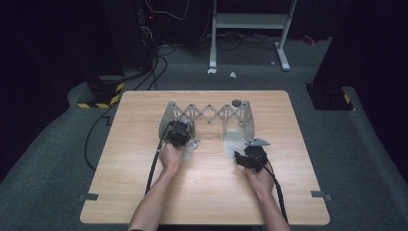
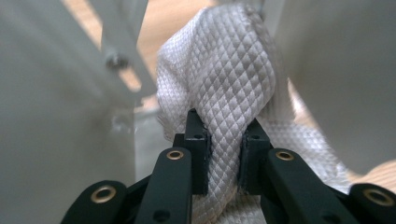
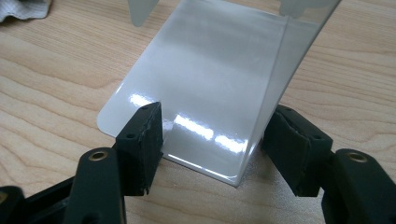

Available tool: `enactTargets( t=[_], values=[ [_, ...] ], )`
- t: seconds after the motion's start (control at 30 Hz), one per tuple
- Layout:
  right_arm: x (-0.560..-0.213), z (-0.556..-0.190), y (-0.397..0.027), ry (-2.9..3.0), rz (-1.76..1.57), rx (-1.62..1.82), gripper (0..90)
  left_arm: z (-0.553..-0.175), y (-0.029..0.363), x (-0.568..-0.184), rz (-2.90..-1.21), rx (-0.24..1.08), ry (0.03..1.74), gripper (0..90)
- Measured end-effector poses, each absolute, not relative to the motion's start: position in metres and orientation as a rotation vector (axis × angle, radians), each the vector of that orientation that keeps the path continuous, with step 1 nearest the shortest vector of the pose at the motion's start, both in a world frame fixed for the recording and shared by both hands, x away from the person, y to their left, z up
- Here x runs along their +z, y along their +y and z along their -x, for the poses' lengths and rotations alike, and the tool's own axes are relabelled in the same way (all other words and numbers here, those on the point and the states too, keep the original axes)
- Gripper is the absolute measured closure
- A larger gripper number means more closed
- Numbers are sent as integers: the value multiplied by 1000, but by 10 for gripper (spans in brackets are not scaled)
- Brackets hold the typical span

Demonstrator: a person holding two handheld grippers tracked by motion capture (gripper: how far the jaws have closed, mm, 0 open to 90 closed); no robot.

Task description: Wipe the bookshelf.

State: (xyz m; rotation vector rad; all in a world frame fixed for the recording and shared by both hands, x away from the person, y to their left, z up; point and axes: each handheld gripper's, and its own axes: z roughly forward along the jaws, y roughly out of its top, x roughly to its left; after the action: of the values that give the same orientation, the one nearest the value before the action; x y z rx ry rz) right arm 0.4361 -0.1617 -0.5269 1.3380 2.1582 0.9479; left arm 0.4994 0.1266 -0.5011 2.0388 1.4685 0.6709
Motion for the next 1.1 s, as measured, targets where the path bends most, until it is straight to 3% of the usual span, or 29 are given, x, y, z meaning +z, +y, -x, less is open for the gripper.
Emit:
enactTargets(
  t=[0.23,1.1],
  values=[
    [-527,-436,-162,2157,-1340,949,378,-500,128,-485,-1997,637,1431,776],
    [-527,-436,-162,2160,-1336,946,377,-492,139,-407,-1801,716,1315,775]
  ],
)
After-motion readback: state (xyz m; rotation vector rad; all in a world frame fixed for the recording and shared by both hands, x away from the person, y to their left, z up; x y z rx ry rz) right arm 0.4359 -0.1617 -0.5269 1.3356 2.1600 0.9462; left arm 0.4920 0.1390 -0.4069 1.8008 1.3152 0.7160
